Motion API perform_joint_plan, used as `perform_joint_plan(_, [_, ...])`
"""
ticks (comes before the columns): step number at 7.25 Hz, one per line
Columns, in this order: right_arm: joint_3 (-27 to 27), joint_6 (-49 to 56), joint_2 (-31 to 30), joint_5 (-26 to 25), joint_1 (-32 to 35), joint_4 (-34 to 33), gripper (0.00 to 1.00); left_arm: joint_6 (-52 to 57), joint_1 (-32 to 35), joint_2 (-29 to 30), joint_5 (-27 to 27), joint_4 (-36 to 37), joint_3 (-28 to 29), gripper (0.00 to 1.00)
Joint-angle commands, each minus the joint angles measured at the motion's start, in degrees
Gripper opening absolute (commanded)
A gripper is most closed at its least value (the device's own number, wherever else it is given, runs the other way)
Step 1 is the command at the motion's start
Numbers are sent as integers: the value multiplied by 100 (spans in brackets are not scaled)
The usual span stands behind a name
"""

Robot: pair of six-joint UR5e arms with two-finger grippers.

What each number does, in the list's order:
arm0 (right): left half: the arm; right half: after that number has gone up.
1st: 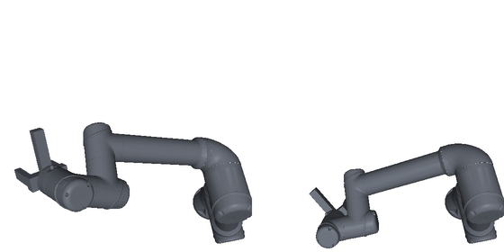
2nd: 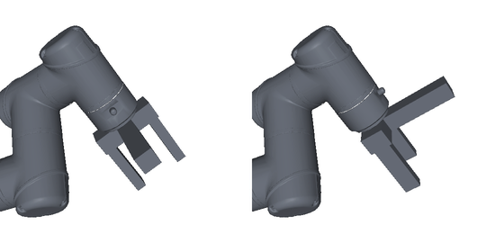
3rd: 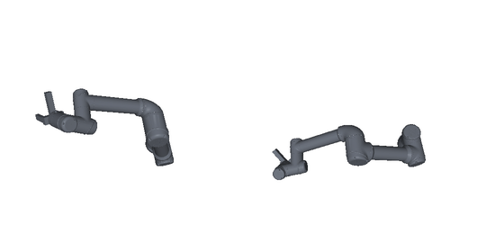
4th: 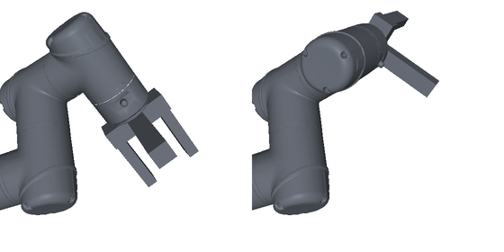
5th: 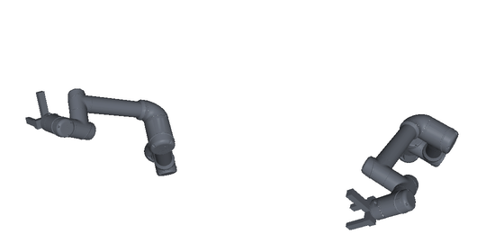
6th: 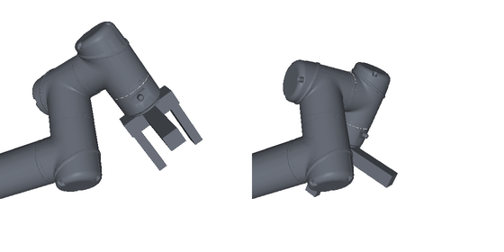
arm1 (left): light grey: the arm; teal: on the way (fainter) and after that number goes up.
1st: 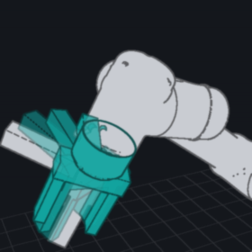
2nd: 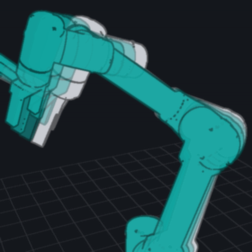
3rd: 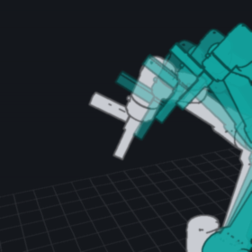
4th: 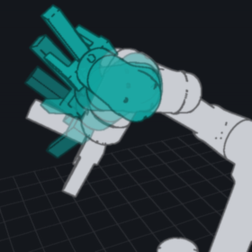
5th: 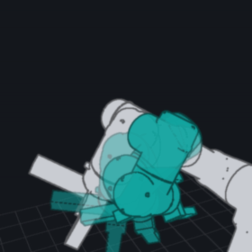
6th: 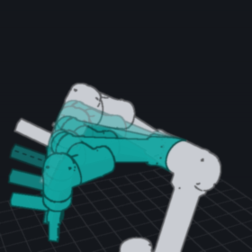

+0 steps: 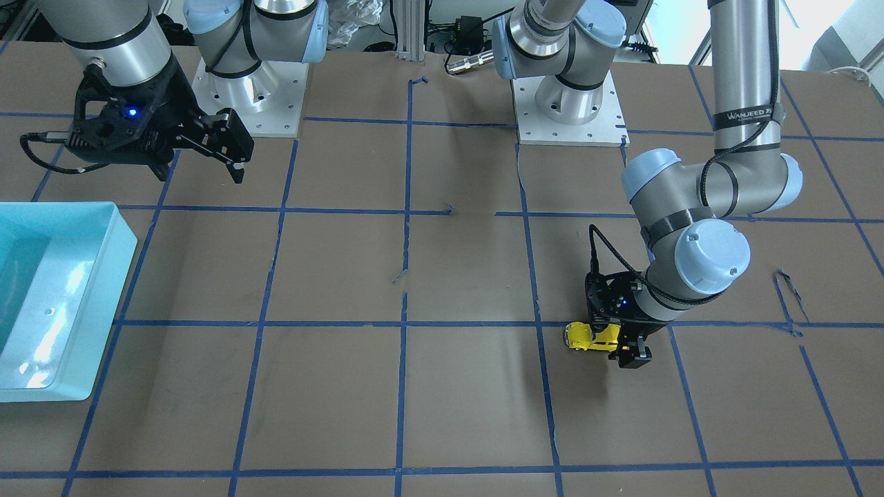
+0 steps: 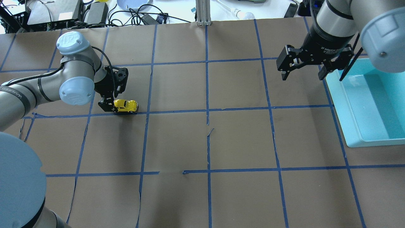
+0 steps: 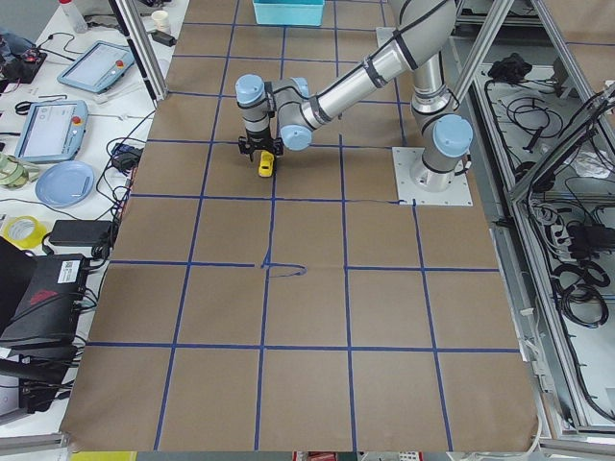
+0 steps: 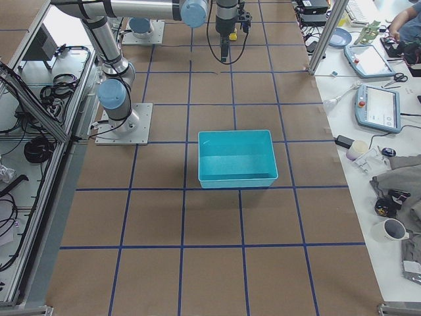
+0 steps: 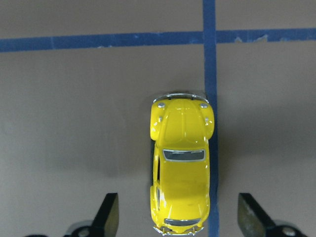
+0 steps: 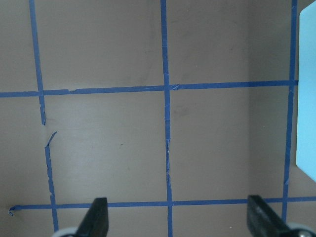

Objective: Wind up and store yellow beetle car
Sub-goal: 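Close the left gripper on the yellow car and pull it backward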

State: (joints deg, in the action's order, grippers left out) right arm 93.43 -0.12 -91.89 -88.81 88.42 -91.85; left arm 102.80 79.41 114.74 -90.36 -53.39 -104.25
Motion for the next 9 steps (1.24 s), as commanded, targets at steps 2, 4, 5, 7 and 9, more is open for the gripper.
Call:
perform_joint_plan(2, [0, 12, 5, -5, 0, 0, 100, 12, 4, 110, -8, 241, -95, 51])
perform_joint_plan(4, [-9, 20, -4, 4, 0, 0, 100, 3, 4, 137, -8, 320, -104, 10])
perform_joint_plan(5, [-9, 21, 5, -14, 0, -9, 100, 3, 4, 137, -8, 346, -104, 5])
perform_joint_plan(7, [-9, 3, 5, -23, 0, 0, 100, 29, -5, 137, -8, 347, -104, 5])
perform_joint_plan(9, [-9, 12, -4, -23, -9, 0, 100, 38, -14, 119, -43, 347, -113, 5])
